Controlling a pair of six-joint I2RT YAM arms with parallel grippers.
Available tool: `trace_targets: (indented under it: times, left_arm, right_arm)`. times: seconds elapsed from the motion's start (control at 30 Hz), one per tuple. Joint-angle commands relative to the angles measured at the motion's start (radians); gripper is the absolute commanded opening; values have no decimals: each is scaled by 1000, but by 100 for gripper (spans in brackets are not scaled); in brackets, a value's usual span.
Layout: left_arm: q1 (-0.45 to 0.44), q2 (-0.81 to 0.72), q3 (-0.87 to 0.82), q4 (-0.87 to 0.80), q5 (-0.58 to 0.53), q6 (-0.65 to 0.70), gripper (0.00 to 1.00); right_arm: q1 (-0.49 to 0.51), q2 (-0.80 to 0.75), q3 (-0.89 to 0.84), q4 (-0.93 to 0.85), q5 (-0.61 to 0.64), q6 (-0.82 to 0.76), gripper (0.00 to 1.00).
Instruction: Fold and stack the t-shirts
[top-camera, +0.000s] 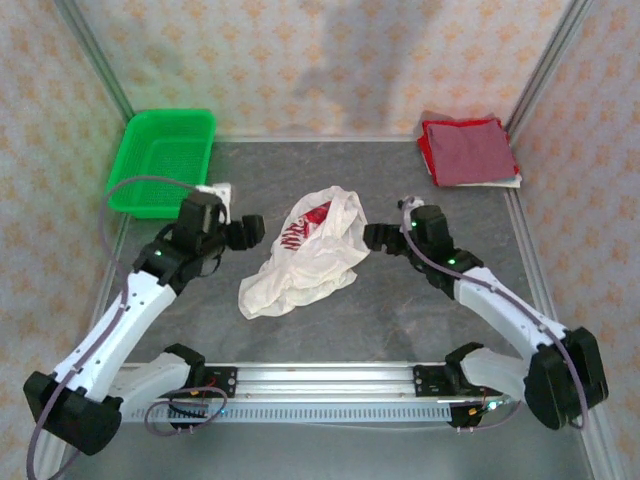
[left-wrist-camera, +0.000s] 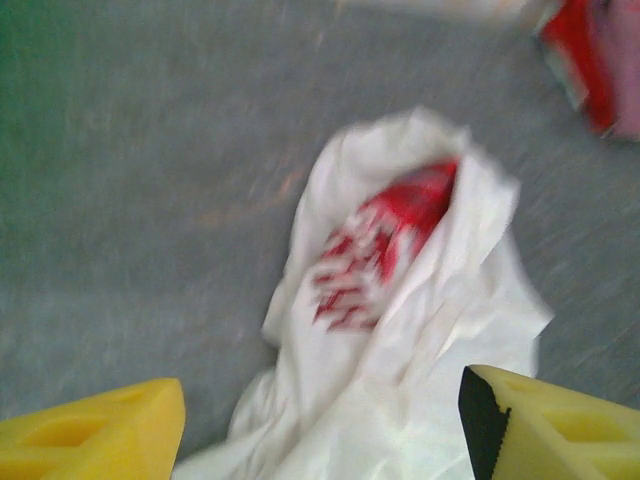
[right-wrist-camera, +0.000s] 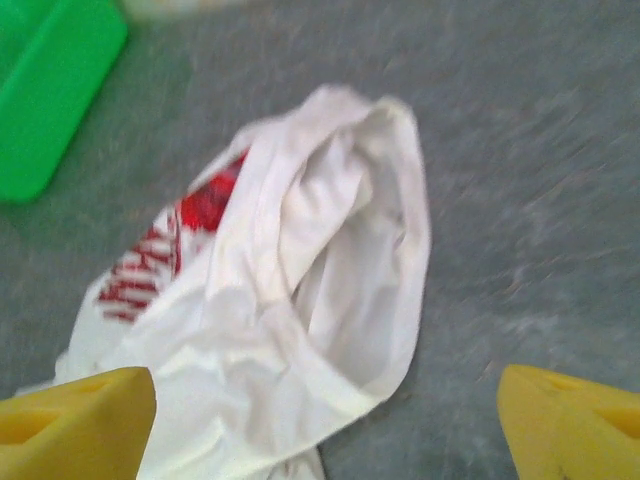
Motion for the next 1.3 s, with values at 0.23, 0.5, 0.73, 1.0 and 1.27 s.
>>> trace_targets:
  times: [0.23, 0.5, 0.73, 1.0, 1.27]
  left_arm:
    - [-119, 95, -336, 97, 89, -145, 63]
    - [-118, 146, -340, 156, -23, -104, 18]
    - [-106, 93, -289, 83, -129, -125, 0]
    - [-58, -120, -199, -22, -139, -166, 0]
    - [-18, -125, -220, 6, -160, -138, 0]
  right_arm:
    - [70, 370, 174, -17, -153, 9, 77]
    - [112, 506, 246, -14, -160, -30, 47]
    - [112, 514, 297, -51, -178, -62, 12]
    - [107, 351, 274, -54, -161, -44, 0]
    - [99, 487, 342, -146, -155, -66, 50]
